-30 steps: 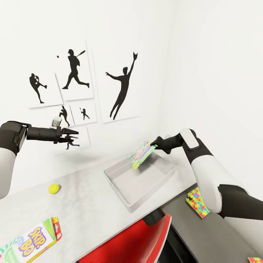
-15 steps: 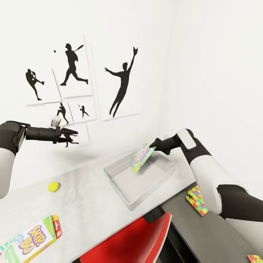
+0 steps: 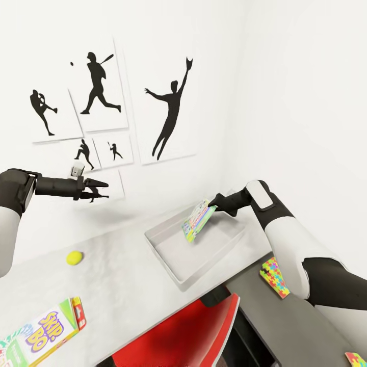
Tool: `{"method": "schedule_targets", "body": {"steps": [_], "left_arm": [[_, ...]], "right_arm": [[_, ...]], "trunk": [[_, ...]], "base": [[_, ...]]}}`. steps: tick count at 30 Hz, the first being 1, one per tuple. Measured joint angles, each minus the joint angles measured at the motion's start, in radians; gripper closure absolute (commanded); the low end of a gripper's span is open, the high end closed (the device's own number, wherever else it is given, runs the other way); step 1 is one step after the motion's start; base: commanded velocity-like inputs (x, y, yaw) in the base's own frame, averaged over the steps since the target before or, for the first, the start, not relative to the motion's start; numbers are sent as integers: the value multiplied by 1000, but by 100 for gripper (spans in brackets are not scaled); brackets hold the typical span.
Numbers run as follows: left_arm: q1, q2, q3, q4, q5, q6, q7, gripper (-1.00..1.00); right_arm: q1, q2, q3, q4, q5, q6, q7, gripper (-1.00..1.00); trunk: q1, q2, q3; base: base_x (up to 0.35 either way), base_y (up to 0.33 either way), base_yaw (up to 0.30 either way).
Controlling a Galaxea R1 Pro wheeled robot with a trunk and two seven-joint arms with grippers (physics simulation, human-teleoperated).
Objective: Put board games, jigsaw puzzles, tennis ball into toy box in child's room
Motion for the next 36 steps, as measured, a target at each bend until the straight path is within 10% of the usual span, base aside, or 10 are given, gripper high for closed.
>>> {"method": "schedule_targets", "body": {"steps": [36], "left_arm": [[0, 11, 0, 0, 9, -1, -1, -100]], "right_arm": [[-1, 2, 3, -1, 2, 0, 1, 100]], "trunk": [[0, 0, -59]], "base": [[0, 0, 0]]}}
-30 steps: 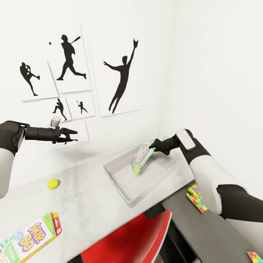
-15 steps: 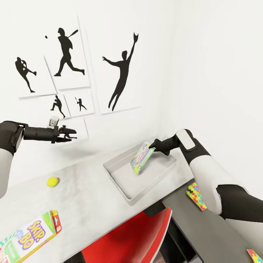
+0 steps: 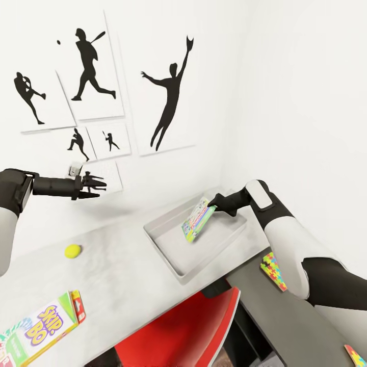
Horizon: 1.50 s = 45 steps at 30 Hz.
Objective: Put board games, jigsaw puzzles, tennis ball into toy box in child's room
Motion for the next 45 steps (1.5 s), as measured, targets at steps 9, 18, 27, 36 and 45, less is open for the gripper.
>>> {"method": "schedule_targets", "body": {"steps": [9, 18, 27, 36, 45], "left_arm": [[0, -1, 0, -1, 0, 0, 1, -100], [0, 0, 0, -5, 0, 0, 1, -100], [0, 1, 0, -7, 1, 0, 0, -100], [0, 1, 1, -11, 2, 0, 0, -100], [0, 7, 3, -15, 2, 0, -4, -100]], "right_arm": [[-21, -2, 3, -5, 0, 0, -1, 100], [-42, -3, 8, -9, 4, 0, -2, 100], [-65, -3, 13, -8, 4, 0, -2, 100], [-67, -5, 14, -8, 3, 0, -2, 100], [-67, -6, 14, -8, 5, 0, -2, 100]], "trunk": [[0, 0, -15], [0, 0, -29], [0, 0, -44], [0, 0, -59], [0, 0, -74]], "base": [[0, 0, 0], [0, 0, 0], [0, 0, 0], [0, 0, 0], [0, 0, 0]]}}
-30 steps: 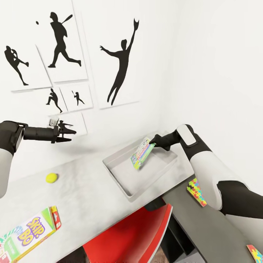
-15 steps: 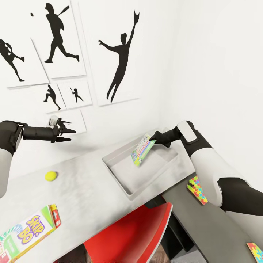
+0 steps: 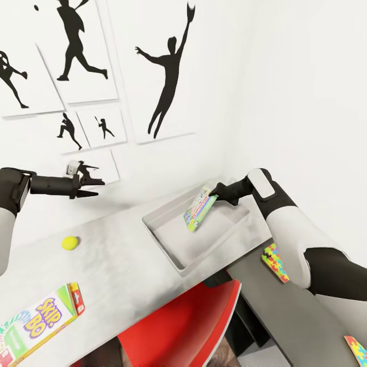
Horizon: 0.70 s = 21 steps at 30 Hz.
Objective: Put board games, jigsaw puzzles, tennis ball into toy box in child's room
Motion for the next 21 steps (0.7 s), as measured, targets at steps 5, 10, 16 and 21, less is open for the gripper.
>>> {"method": "schedule_targets", "body": {"steps": [5, 10, 16, 21], "left_arm": [[0, 5, 3, -8, 1, 0, -27, -100], [0, 17, 5, -49, 2, 1, -39, -100], [0, 25, 10, -82, 7, 1, -39, -100], [0, 25, 11, -85, 9, 1, -39, -100]], "right_arm": [[0, 0, 1, 0, 0, 0, 0, 100], [0, 0, 0, 0, 0, 0, 0, 100], [0, 1, 0, 0, 0, 0, 0, 100], [0, 1, 1, 0, 0, 0, 0, 100]], "trunk": [[0, 0, -8], [0, 0, -16], [0, 0, -26], [0, 0, -34]], "base": [[0, 0, 0], [0, 0, 0], [0, 0, 0], [0, 0, 0]]}}
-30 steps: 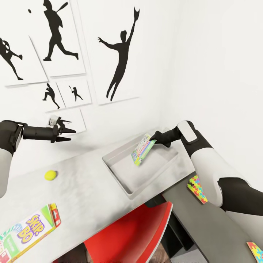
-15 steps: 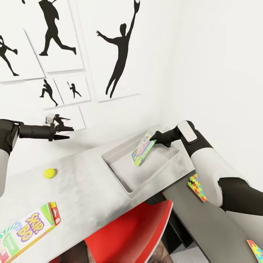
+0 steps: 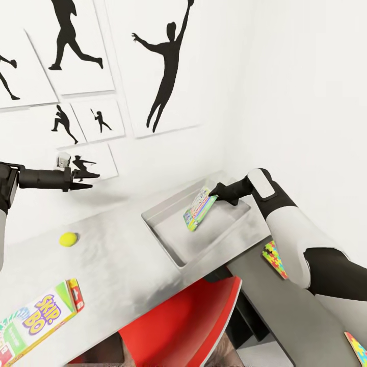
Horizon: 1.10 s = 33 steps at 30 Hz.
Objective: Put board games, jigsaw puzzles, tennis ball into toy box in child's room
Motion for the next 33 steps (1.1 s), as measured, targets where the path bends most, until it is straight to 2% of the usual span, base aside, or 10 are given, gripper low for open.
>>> {"method": "schedule_targets", "body": {"steps": [11, 16, 21, 33], "left_arm": [[0, 0, 0, -1, 1, 0, 0, -100], [0, 0, -1, -1, 1, 0, 0, -100], [0, 0, -1, -1, 1, 0, 0, -100], [0, 0, -1, -1, 1, 0, 0, -100]], "right_arm": [[-1, -2, 0, -1, 2, 0, 0, 100], [-2, -23, -1, -2, 3, -1, -1, 100], [-6, -31, -1, -2, 2, -1, -1, 100], [-14, -32, -2, -3, 1, -1, -1, 100]], "trunk": [[0, 0, -18], [0, 0, -26], [0, 0, -34], [0, 0, -54]], "base": [[0, 0, 0], [0, 0, 0], [0, 0, 0], [0, 0, 0]]}}
